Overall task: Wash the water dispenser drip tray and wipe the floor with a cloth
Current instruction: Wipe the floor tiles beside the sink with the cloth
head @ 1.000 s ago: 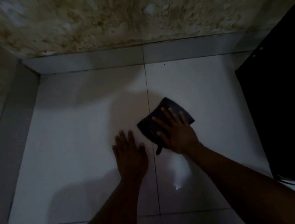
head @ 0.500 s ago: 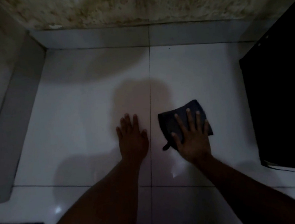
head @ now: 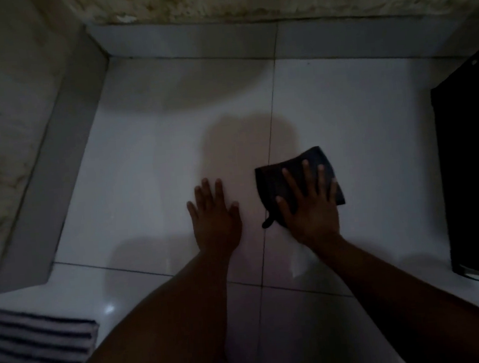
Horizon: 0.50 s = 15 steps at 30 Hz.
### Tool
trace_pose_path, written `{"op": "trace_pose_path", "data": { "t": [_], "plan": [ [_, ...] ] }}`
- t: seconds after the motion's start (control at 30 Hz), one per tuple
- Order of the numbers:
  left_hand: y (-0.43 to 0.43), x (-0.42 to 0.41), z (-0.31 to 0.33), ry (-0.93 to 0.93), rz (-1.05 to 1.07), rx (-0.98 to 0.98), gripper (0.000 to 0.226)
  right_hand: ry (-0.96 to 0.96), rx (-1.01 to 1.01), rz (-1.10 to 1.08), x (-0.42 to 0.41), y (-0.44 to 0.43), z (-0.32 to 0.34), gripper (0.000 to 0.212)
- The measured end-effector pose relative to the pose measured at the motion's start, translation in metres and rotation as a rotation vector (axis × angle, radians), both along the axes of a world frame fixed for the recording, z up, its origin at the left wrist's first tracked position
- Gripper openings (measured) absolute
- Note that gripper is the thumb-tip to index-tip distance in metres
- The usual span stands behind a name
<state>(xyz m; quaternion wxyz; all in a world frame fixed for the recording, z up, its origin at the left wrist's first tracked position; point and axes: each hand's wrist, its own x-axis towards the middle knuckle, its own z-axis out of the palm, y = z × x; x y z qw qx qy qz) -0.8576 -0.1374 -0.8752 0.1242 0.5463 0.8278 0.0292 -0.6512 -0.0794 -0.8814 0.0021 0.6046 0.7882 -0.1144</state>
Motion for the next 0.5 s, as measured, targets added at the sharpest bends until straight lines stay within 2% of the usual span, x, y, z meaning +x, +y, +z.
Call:
{"op": "trace_pose_path", "data": {
  "t": [0.1,0.17,0.27,0.37,0.5],
  "plan": [
    [-0.017,-0.013,-0.002,0.023,0.057,0.014,0.065,0.025,-0.002,-0.064,-0.015,-0.016,0.000,0.067],
    [-0.026,-0.023,-0.002,0.020,0.142,0.002,0.061,0.084,-0.001,0.056,-0.029,-0.038,-0.001,0.068],
    [-0.036,-0.031,-0.003,0.019,0.300,0.054,0.053,0.223,-0.007,0.361,-0.061,-0.076,-0.003,0.066],
    [-0.042,-0.041,-0.004,0.024,0.430,0.088,0.050,0.272,-0.015,0.438,-0.093,-0.087,-0.007,0.066],
    [-0.043,-0.048,0.000,0.000,0.380,0.080,0.056,0.232,-0.003,0.569,-0.110,-0.051,-0.010,0.063]
  ]
}}
